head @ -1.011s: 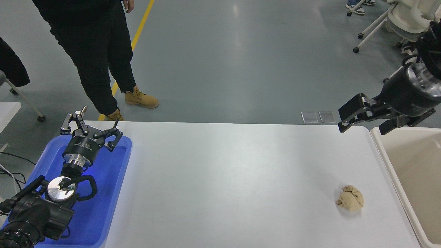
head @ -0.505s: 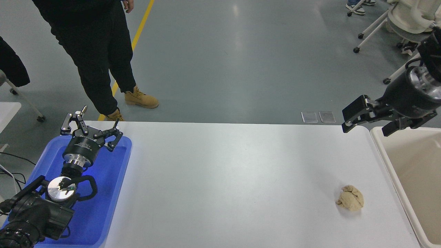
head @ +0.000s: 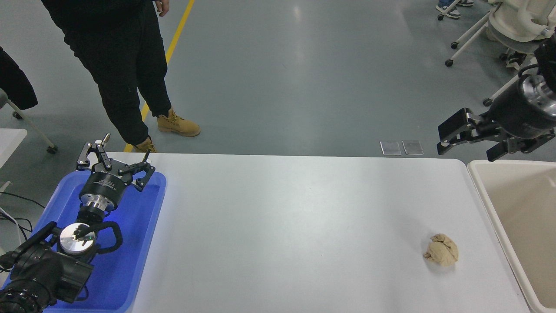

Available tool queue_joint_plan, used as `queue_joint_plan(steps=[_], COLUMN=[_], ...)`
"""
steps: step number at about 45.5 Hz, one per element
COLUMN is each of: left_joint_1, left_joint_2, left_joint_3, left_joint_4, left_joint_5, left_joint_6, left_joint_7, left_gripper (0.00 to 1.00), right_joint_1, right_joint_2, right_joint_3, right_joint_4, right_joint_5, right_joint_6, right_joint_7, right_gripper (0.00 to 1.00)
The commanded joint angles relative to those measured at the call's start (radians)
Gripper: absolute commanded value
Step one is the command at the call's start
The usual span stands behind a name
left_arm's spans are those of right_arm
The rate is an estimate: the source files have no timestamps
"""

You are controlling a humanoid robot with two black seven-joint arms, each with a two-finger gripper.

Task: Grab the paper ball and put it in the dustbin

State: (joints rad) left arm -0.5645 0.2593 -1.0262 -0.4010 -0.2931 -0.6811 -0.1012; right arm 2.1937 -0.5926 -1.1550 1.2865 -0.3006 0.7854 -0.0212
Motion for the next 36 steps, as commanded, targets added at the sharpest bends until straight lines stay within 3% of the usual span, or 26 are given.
queue_joint_plan(steps=[1,9,21,30,36], left_joint_1=[0.000,0.000,0.000,0.000,0.000], left_joint_2=[0.000,0.000,0.000,0.000,0.000], left_joint_3=[0.000,0.001,0.000,0.001,0.000], left_joint_4=[0.001,0.001,-0.001,0.001,-0.001], left_joint_5=[0.000,0.000,0.000,0.000,0.000], left_joint_6=[0.000,0.000,0.000,0.000,0.000], left_joint_7=[0.000,0.001,0.000,0.000,0.000], left_gripper=[1.00,1.00,1.00,1.00,1.00], right_joint_1=[-0.018,-0.149,-0.538,-0.762,-0.877], right_joint_2=[-0.006,-0.056,-0.062,-0.062,-0.062], right_joint_3=[-0.015,0.011,0.101,0.147,0.215], right_joint_4=[-0.049,-0.136,-0.380,-0.438,-0.426], right_joint_5=[0.003,0.011,-0.006,-0.005,0.000], right_joint_6=[0.000,-0.023,-0.454,-0.661,-0.696], right_joint_7=[0.000,0.000,0.001,0.001,0.003], right_gripper=[1.00,1.00,1.00,1.00,1.00])
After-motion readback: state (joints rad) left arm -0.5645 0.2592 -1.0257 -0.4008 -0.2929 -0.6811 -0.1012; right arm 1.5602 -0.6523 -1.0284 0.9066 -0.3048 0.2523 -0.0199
